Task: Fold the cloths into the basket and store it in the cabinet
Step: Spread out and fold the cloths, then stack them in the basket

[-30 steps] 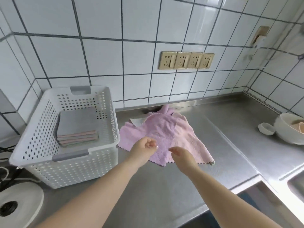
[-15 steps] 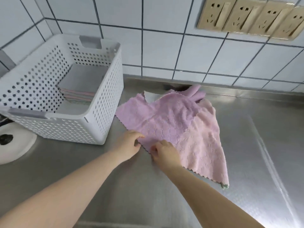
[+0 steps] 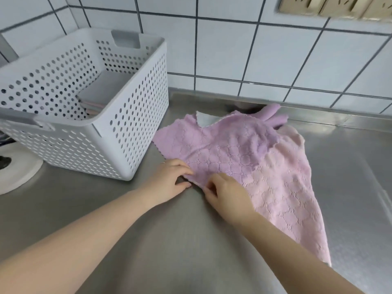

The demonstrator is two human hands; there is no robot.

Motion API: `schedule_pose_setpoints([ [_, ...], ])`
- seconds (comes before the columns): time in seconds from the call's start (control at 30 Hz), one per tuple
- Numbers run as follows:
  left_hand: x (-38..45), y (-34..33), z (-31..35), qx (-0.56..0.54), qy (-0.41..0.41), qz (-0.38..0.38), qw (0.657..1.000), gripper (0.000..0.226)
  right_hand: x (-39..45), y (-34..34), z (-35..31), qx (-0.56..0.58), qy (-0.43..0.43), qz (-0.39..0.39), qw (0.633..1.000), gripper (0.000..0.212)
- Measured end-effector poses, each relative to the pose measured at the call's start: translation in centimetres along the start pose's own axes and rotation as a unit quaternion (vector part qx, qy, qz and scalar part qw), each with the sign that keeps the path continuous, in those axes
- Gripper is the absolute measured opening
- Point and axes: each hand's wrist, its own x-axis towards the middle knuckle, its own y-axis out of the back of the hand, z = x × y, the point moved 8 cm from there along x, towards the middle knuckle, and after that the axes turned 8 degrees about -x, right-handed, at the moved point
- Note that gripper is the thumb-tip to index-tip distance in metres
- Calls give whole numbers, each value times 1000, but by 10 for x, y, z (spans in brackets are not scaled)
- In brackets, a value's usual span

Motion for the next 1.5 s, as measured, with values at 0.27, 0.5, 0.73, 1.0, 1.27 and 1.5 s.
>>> schedule_pose_setpoints([
  [0.27,38,25,-2,58,-24,159,985,30,1,68,21,51,9,116,992,8],
  [0.5,45,55,13,56,-1,214,975,27,-17,141,47,-96,-42,193,976,15],
  [0.73,19,127,82,61,-34,269,961,20,-31,198,61,114,-157,236,952,14],
  [1.0,-7,200,167,148,-78,311,936,32,-52,272,19,-4,-69,271,960,40],
  [1.27,-36,234,186,111,-111,379,912,26,-68,303,-6,-129,-25,273,953,40],
  [1.5,-92,208,153,90,-119,340,928,21,-119,263,-9,-113,-14,280,953,27],
])
